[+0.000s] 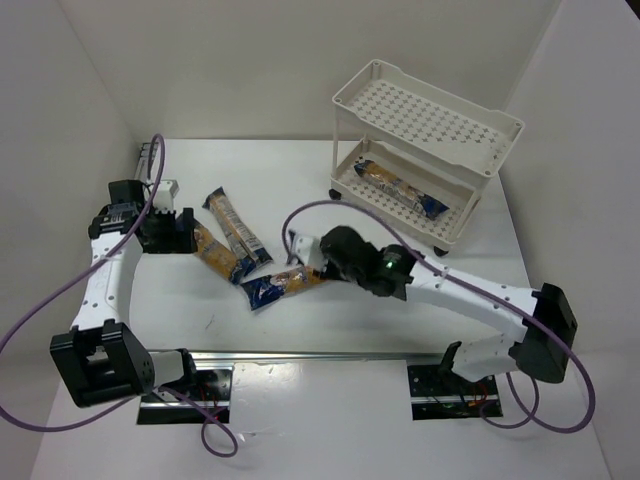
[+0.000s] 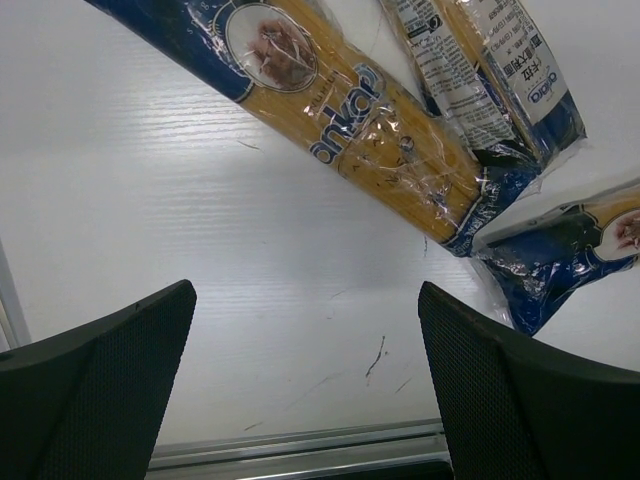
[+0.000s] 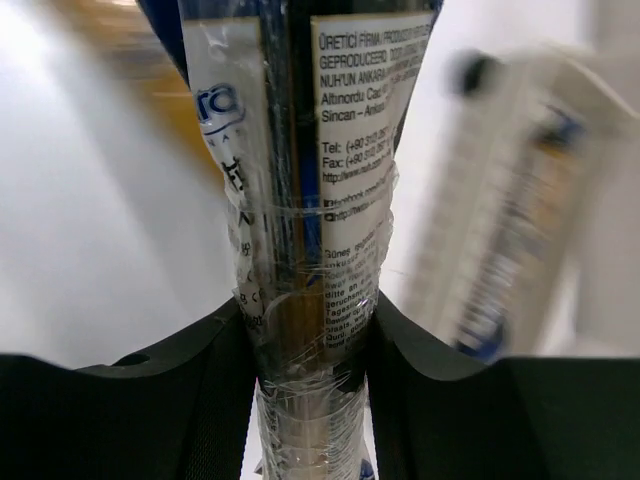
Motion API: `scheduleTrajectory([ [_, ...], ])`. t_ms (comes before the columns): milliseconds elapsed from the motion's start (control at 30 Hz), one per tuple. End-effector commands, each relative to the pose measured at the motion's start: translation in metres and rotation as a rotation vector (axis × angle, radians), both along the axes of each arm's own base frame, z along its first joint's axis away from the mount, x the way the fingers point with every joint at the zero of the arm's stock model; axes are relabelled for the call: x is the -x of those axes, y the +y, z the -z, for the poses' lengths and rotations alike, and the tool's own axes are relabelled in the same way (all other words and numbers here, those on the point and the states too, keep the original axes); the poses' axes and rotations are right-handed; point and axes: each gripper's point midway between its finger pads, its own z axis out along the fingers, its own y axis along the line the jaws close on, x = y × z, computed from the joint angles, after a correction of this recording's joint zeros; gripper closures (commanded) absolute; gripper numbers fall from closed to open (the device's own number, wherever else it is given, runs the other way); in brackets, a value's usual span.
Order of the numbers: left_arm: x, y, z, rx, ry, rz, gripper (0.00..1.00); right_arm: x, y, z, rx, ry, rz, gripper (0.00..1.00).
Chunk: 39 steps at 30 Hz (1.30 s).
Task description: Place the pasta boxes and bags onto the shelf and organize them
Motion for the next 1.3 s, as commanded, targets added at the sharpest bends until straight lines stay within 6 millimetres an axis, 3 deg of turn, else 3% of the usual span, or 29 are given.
scheduleTrajectory([
  [0,-0.013,-0.002,-0.006,0.024,-0.034,0.016,0.01,-0.104,-0.058,-0.072,0.021,-0.399,0.311,1.00],
  [33,-0.014,-0.002,-0.002,0.028,-0.021,0.016,0.01,-0.136,-0.091,-0.063,0.104,-0.410,0.397,1.00],
  [133,-0.023,-0.001,-0.009,0.031,-0.038,0.021,0.01,-0.188,-0.122,-0.076,0.109,-0.489,0.516,1.00],
  [167,-0.023,-0.001,-0.009,0.031,-0.038,0.021,0.01,-0.205,-0.138,-0.069,0.176,-0.497,0.535,1.00],
  [233,-0.026,0.000,-0.011,0.031,-0.039,0.021,0.01,-0.224,-0.143,-0.080,0.173,-0.553,0.560,1.00],
  [300,-0.026,0.000,-0.011,0.031,-0.039,0.021,0.01,-0.242,-0.154,-0.069,0.218,-0.544,0.577,1.00],
  [367,-0.024,0.000,-0.007,0.028,-0.032,0.028,0.01,-0.260,-0.161,-0.076,0.224,-0.571,0.610,1.00],
  [400,-0.024,0.000,-0.007,0.028,-0.031,0.028,0.01,-0.271,-0.168,-0.064,0.261,-0.558,0.615,1.00],
  [467,-0.023,0.000,-0.004,0.023,-0.030,0.037,0.01,-0.283,-0.164,-0.072,0.252,-0.587,0.627,1.00],
  [500,-0.023,0.000,-0.004,0.023,-0.030,0.037,0.01,-0.289,-0.161,-0.062,0.263,-0.575,0.623,1.00],
  [533,-0.021,0.000,-0.001,0.025,-0.021,0.037,0.01,-0.293,-0.159,-0.066,0.253,-0.577,0.629,1.00],
  [867,-0.024,0.000,0.001,0.022,-0.031,0.037,0.01,-0.311,-0.160,-0.020,0.290,-0.516,0.686,1.00],
  [967,-0.024,0.001,0.001,0.017,-0.032,0.044,0.01,-0.314,-0.170,-0.010,0.294,-0.472,0.722,1.00],
  [1033,-0.024,0.001,0.001,0.017,-0.032,0.044,0.01,-0.316,-0.169,-0.012,0.287,-0.480,0.724,0.86],
  [1067,-0.022,0.002,0.004,0.012,-0.021,0.039,0.01,-0.314,-0.170,-0.007,0.294,-0.472,0.722,0.65],
  [1167,-0.020,0.001,0.008,0.015,-0.012,0.039,0.01,-0.311,-0.173,-0.003,0.313,-0.461,0.724,0.37],
  [1267,-0.020,0.001,0.008,0.015,-0.012,0.039,0.01,-0.306,-0.173,-0.011,0.297,-0.458,0.722,0.29],
])
